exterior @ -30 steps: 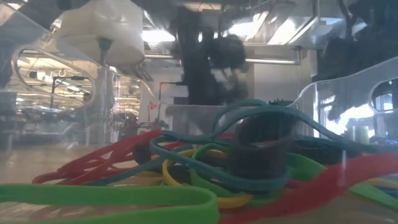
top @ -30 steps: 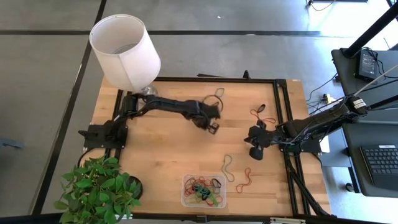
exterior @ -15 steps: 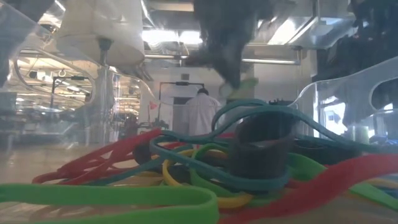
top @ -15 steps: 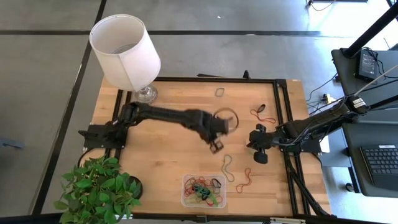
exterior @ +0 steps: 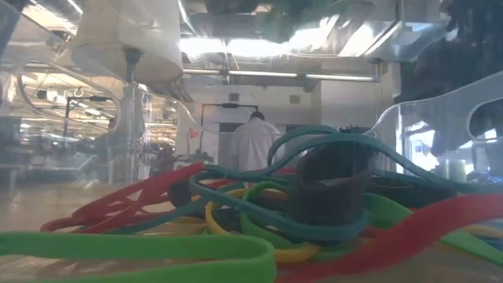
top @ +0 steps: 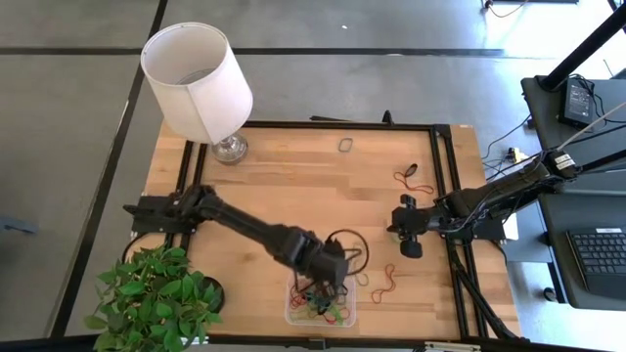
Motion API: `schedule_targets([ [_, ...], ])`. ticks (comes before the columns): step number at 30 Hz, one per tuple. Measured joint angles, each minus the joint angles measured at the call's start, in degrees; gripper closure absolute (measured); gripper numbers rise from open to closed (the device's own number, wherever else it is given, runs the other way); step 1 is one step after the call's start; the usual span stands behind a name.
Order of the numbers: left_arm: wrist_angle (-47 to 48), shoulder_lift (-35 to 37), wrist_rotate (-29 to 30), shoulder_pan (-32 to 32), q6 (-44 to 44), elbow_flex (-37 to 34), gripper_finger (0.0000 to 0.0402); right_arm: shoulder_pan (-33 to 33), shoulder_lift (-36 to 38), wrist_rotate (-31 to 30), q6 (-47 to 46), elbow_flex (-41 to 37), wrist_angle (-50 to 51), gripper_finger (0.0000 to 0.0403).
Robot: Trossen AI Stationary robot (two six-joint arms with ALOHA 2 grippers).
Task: Pick and place rubber bands into bin
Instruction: Put the green rubber band into the transparent bin
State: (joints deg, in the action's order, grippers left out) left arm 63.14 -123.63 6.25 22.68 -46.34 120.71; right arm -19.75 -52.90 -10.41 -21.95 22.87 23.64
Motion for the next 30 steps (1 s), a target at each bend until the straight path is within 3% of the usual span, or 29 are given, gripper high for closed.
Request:
schedule_targets([
  [10,-0.62,-0.06,-2.40,4.44,-0.84,-5.64,0.0399,0.02,0.02,-0.06,-0.45,0.00,-4.36,0.0398],
  [20,-12.22,-0.07,-6.20,4.61,-2.63,-17.16,0.0394,0.00,0.02,-0.12,-11.00,0.00,-7.03,0.0398],
  [24,-11.63,-0.04,-7.46,4.61,-4.10,-18.23,0.0364,0.00,0.02,-0.12,-14.72,0.01,-8.51,0.0397],
  [30,-10.76,-0.04,-7.46,4.61,2.36,-18.25,0.0297,0.01,0.02,-0.07,-20.12,0.02,-10.77,0.0389],
])
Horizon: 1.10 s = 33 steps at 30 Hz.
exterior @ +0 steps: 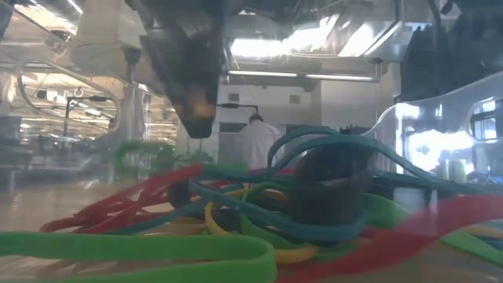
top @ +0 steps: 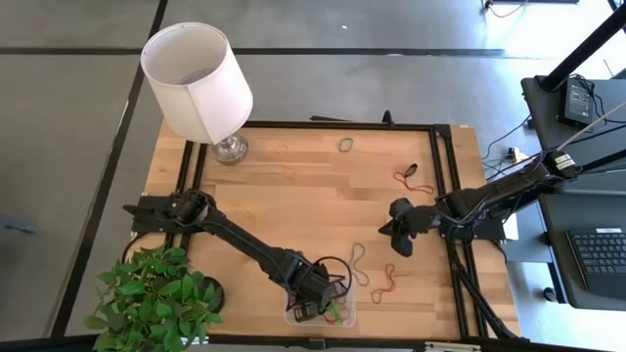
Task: Pick and place rubber bands into bin
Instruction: Put the green rubber band into the transparent bin, then put the black rubber band into the transparent bin
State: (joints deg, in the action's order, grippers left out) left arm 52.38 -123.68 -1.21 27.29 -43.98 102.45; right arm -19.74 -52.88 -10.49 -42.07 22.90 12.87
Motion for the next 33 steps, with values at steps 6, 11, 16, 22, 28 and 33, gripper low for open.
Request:
schedule_targets([
  [6,1.55,0.27,0.11,-0.37,9.05,0.75,0.0264,-0.01,0.00,0.01,-1.33,0.00,-0.75,0.0387],
  [11,6.93,0.37,3.81,-0.56,18.05,2.87,0.0278,-0.01,0.00,0.01,-1.39,0.00,-1.08,0.0387],
  [16,11.99,1.90,5.13,-2.64,24.97,3.22,0.0337,-0.01,0.00,0.01,-2.68,0.00,-2.52,0.0386],
  [22,13.00,5.53,7.70,-7.40,33.74,3.06,0.0398,0.01,-0.04,-0.02,-4.20,0.02,-5.56,0.0386],
  [28,5.41,10.99,7.33,-12.36,40.49,-3.45,0.0399,0.01,-0.07,-0.03,-5.40,0.02,-9.75,0.0386],
  [33,-9.88,20.46,2.58,-17.44,40.96,-20.33,0.0399,0.04,-0.09,-5.10,-4.89,0.02,-11.29,0.0386],
])
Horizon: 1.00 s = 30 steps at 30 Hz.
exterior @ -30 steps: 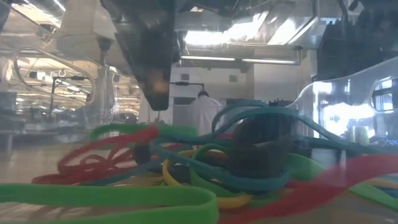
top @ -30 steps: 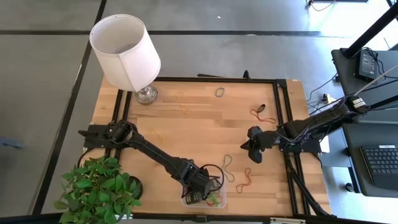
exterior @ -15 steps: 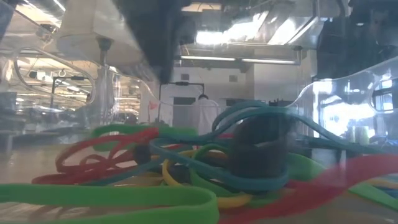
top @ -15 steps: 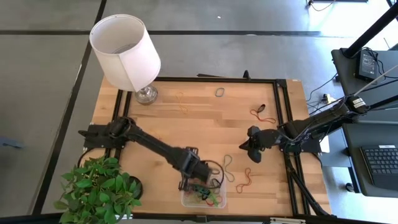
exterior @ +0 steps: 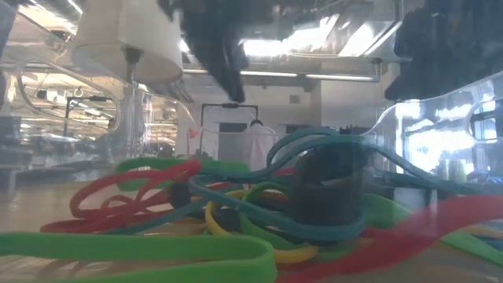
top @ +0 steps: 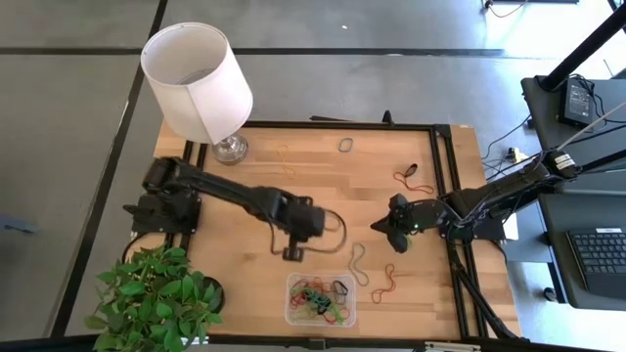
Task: Pick and place rubber bands into bin
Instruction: Put the black rubber band into the transparent bin
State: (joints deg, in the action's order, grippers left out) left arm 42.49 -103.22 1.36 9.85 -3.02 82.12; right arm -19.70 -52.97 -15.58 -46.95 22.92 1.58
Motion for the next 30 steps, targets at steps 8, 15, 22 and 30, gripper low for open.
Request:
schedule_targets([
  [8,-23.17,16.95,-5.98,-10.67,-1.23,-25.03,0.0399,4.67,-0.17,-16.11,6.12,0.42,-2.14,0.0386],
  [15,-28.04,25.16,-6.52,-16.54,-4.41,-33.61,0.0399,23.67,-1.73,-15.04,20.41,7.89,0.46,0.0345],
  [22,-28.23,26.27,-6.03,-17.90,-7.02,-34.88,0.0399,45.90,-11.89,-8.07,16.56,23.36,27.01,0.0246],
  [30,-28.18,26.27,-3.46,-17.84,-7.47,-34.88,0.0399,63.16,-26.06,4.92,7.26,29.56,47.94,0.0182],
])
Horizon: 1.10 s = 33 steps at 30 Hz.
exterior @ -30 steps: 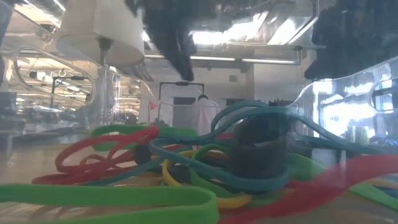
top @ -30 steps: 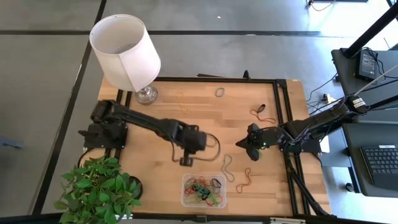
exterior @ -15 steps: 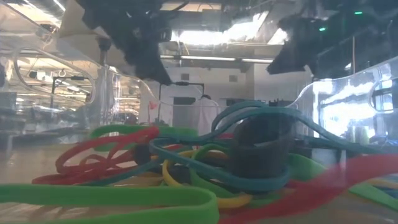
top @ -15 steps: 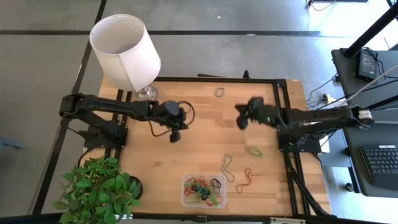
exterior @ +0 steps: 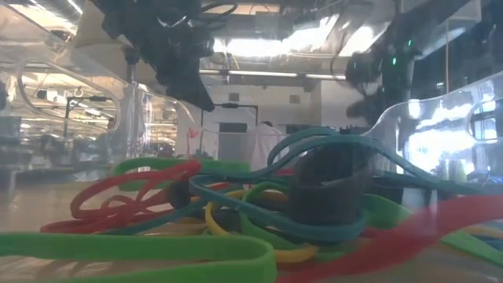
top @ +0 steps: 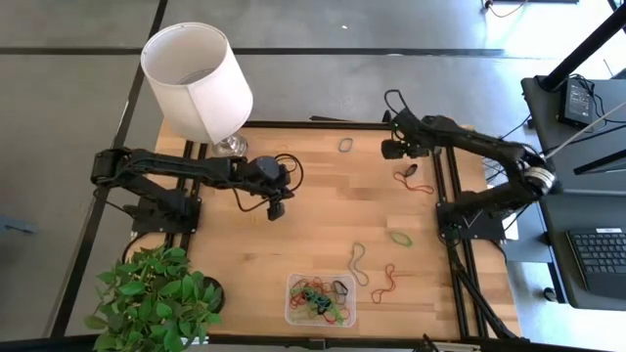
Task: Pick and place rubber bands into bin
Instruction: Put the black rubber band into the transparent bin
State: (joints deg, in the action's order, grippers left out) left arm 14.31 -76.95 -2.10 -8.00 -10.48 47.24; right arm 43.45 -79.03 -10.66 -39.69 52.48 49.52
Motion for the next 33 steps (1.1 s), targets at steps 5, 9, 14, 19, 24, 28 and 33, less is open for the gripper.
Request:
schedule_targets([
  [5,0.01,-0.02,0.95,0.01,0.55,0.00,0.0400,3.59,-5.58,2.79,0.60,-3.08,0.04,0.0177],
  [9,0.15,-0.02,0.87,0.01,0.63,0.00,0.0399,4.40,-6.74,2.79,-1.11,-6.27,-0.66,0.0176],
  [14,0.64,-0.02,0.82,0.01,2.34,0.00,0.0399,4.51,-6.74,3.29,-2.44,-12.18,-7.21,0.0184],
  [19,2.16,-0.04,0.14,0.01,4.22,0.00,0.0399,4.42,-6.00,4.65,-3.53,-16.92,-14.37,0.0273],
  [24,7.71,0.53,-2.56,0.03,4.22,0.00,0.0399,3.76,-5.15,1.58,-0.43,-15.49,-13.00,0.0387],
  [28,13.46,1.86,-2.73,0.07,4.22,0.00,0.0400,0.74,-1.36,-2.06,-1.68,-10.61,-8.00,0.0393],
  [33,17.69,4.98,-2.54,0.07,6.65,-0.04,0.0399,-8.30,4.53,-4.73,-7.34,-4.11,-0.10,0.0397],
])
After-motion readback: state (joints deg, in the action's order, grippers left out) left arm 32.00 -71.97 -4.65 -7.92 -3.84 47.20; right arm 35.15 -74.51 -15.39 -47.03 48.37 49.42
